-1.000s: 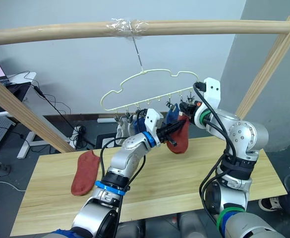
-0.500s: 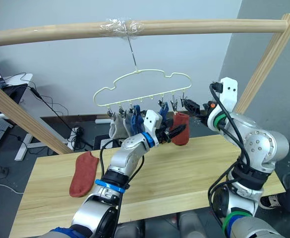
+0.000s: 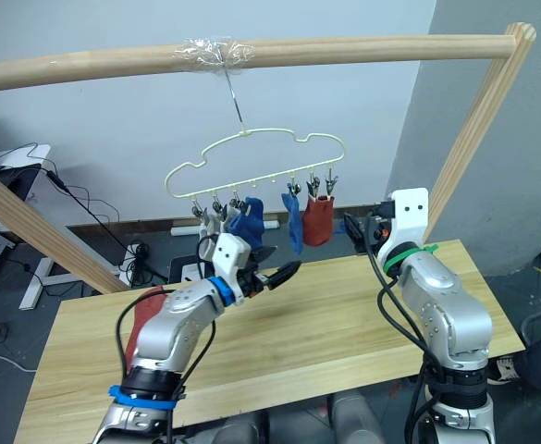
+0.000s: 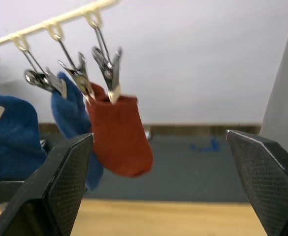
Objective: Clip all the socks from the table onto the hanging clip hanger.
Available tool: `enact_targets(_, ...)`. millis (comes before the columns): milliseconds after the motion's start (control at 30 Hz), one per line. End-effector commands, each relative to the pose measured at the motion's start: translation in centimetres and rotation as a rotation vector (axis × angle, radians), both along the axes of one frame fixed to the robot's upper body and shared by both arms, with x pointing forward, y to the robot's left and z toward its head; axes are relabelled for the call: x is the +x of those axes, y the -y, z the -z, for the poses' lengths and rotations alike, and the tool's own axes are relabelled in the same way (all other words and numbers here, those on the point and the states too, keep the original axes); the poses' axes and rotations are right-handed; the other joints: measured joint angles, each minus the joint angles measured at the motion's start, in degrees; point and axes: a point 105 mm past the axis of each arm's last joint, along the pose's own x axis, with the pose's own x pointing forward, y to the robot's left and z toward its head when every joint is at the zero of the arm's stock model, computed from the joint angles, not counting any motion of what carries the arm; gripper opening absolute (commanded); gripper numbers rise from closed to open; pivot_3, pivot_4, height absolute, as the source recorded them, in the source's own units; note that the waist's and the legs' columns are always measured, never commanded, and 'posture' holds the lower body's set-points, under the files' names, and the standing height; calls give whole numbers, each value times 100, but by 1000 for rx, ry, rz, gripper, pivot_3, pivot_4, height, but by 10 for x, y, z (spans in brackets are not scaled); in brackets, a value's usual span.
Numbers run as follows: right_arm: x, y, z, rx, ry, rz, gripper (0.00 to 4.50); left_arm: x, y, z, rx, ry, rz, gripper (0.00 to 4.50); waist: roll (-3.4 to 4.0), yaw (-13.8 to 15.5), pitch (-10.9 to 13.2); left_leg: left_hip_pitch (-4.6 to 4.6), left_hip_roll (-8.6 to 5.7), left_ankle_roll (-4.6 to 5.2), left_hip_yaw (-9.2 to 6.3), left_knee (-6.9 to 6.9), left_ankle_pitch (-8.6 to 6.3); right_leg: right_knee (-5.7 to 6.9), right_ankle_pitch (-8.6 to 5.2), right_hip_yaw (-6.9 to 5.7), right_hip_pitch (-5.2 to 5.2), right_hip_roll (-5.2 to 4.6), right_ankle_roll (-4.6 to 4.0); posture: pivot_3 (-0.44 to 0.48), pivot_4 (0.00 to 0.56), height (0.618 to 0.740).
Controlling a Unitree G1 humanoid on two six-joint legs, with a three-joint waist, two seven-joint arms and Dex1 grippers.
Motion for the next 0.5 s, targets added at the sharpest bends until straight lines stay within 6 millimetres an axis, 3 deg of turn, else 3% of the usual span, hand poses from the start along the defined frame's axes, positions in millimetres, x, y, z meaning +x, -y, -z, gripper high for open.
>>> enact_targets(33,0,-7,-15,-46,134,3,4500,-9,-18,-31,40,148,-54,4404,0,0,0,0,0,0,1,-1,0,-1,0,1,0,0,0,-79,128,740)
enact_targets(133,2,-13,-18,-61,192,6,4147,-32,-22,-63,-53,278,8,4500,0,36,0,-1,5,0,1,-8,0,-4,-1,1,-3,2,-2,-62,127,740)
enact_targets(200,3,-19,-17,-80,213,2,3652,-42,-24,-72,-65,301,31,4500,-1,114,-1,-2,7,-1,0,-8,0,-6,-1,-2,-4,2,-3,-52,126,740)
enact_targets(233,4,-21,-16,-84,218,1,3313,-45,-25,-74,-63,306,35,4500,-2,142,-1,-2,6,-1,1,-7,0,-6,-1,-1,-4,2,-4,-46,127,740)
enact_targets(333,9,-26,-15,-64,231,11,3313,-53,-28,-78,-58,310,36,4500,-4,236,-3,1,6,-1,2,-4,0,-6,1,0,-1,2,-6,-30,126,740)
enact_targets(467,17,-32,-16,-59,247,24,2538,-57,-27,-75,-46,303,33,4500,-6,319,-3,1,5,-1,3,-1,0,-8,5,1,0,2,-12,-14,121,740)
enact_targets(500,19,-33,-17,-58,255,30,2538,-58,-26,-76,-51,306,31,4500,-7,326,-4,1,5,-1,3,-1,0,-8,6,1,0,2,-14,-12,121,740)
